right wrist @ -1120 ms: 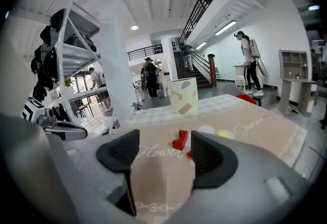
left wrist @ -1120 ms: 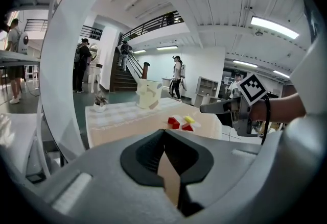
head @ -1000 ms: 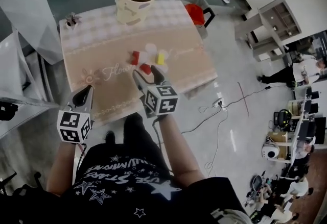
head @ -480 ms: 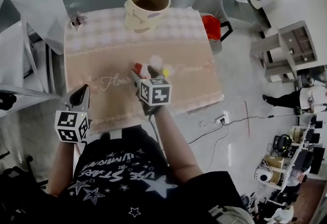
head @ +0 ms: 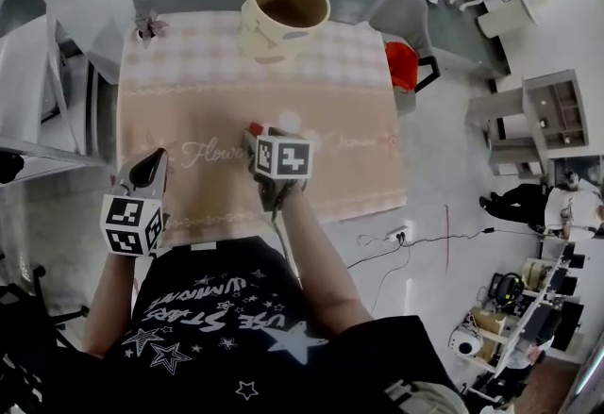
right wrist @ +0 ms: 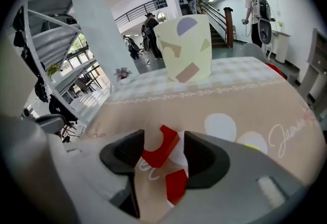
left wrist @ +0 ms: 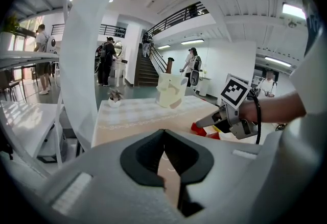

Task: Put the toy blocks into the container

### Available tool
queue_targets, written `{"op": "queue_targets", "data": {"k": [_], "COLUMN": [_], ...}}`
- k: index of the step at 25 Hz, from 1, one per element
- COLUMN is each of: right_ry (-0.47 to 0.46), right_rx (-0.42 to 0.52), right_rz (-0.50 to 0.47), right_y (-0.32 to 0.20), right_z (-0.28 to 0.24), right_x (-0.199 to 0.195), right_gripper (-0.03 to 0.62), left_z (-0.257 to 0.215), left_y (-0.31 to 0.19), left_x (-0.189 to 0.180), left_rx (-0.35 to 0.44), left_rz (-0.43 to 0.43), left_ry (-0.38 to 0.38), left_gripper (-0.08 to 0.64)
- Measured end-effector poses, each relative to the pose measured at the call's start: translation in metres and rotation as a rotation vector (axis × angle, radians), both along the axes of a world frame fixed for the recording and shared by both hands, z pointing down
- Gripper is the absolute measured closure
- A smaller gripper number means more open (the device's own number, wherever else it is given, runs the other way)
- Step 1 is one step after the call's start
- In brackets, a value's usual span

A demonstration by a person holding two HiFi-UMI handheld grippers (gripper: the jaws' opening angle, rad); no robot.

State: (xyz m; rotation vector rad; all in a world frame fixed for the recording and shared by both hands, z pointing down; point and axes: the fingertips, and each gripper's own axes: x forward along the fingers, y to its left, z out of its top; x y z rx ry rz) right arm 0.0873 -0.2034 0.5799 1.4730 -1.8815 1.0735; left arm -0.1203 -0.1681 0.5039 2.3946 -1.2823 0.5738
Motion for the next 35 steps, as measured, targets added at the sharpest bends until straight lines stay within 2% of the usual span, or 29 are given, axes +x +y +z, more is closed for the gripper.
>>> {"op": "queue_targets", "data": {"k": [3,9,14,20,21,22,26,35], "right_ry": [0.024,0.025,0.087,0.139,0.149,0.162,0.184,0.037], "right_rx": [-0.057,-0.125,-0.216,-0.276,-0.282,-0.286,-0.273,-0.115], "right_rz": [-0.009,-0.022,-0.078,-0.100,-0.114,-0.130,-0.158,-0.106], "right_y": [0.000,-0.002,-0.002,-0.004,-0.004,-0.005,-0.004,-0.018], "right_z": [0.009,0.018,0.020,0.023,0.024,0.024,0.024,-0.012], "right_x": [0.002,0.000,-0.001,-0.002,-0.002,-0.002,-0.003,0.003], "right_gripper": [0.437,0.440,0.439,0.439,0.442,0.473,0.477,0.482], "left_z": [-0.001,0.004,0.008,0.005,0.006,0.007,0.010,0.007], "left_y": [-0.002,-0.001,0.002,0.000,0.000,0.000,0.000,-0.009], "left_x": [0.001,-0.005,-0.005,0.000,-0.001,-0.001,-0.002,-0.008], "left_rx": [0.001,-0.011,-0.030,-0.028,-0.028,-0.030,-0.038,-0.029], "left_rz": [-0.011,-0.024,-0.004,0.035,0.037,0.037,0.037,0.010], "left_ry": [0.005,0.009,0.011,0.007,0.007,0.007,0.009,0.004], "left_gripper": [0.551,0.551,0.551,0.551,0.551,0.551,0.551,0.551]}}
